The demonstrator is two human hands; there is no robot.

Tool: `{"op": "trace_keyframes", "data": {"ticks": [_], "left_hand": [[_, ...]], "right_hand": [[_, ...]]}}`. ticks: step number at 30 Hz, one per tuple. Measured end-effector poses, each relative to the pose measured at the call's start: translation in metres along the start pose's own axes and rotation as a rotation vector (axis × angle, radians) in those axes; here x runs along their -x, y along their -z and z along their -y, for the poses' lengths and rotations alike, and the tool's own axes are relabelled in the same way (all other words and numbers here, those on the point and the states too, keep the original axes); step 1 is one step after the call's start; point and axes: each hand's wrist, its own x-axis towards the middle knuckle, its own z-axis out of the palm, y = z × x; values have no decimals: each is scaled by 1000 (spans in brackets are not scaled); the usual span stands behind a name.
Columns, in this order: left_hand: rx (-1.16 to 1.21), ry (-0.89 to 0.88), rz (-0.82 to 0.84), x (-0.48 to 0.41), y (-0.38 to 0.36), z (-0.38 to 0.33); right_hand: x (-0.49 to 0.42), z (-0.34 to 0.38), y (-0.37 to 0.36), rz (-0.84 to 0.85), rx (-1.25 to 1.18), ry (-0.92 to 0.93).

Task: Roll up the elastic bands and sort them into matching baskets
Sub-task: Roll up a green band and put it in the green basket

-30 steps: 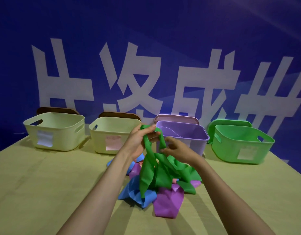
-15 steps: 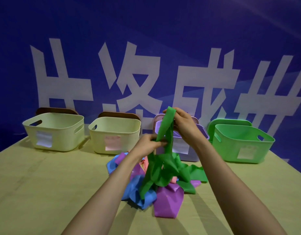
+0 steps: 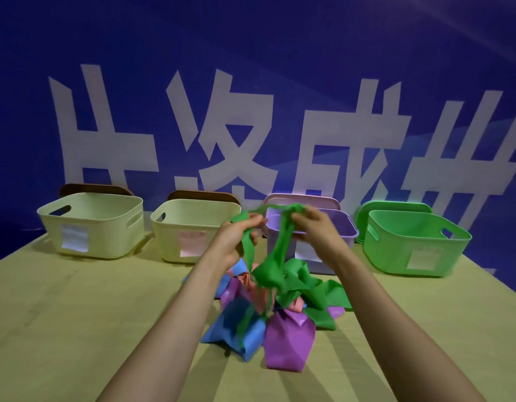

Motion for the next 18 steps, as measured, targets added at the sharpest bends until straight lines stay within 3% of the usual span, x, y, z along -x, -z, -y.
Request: {"op": "trace_keyframes", "data": {"ticks": [2,4,6,8,10,14,15,18], "left_hand": [[-378,-4,-57,-4,17,7],[-660,77,-5,-7,33,14],[-687,168,102,-4,36,20],[-719,116,105,-7,34,25],[-741,42,68,-3,30,26],[-911,160,303,11,27,35],[-909,120,261,11,25,41],[-744,-91,-203,3,18,47]], "right_hand": [[-10,9,7,-219,-50,65],[-17,11,14,-266,142,129],[-19,11,17,-256,470,227],[-24,4,18,-261,674,282],[-29,-1,19,-255,735,218],[-24,-5,19,-257,656,142],[-22,-5,18,-246,587,142],[-18,-2,18,-191,402,103]]}}
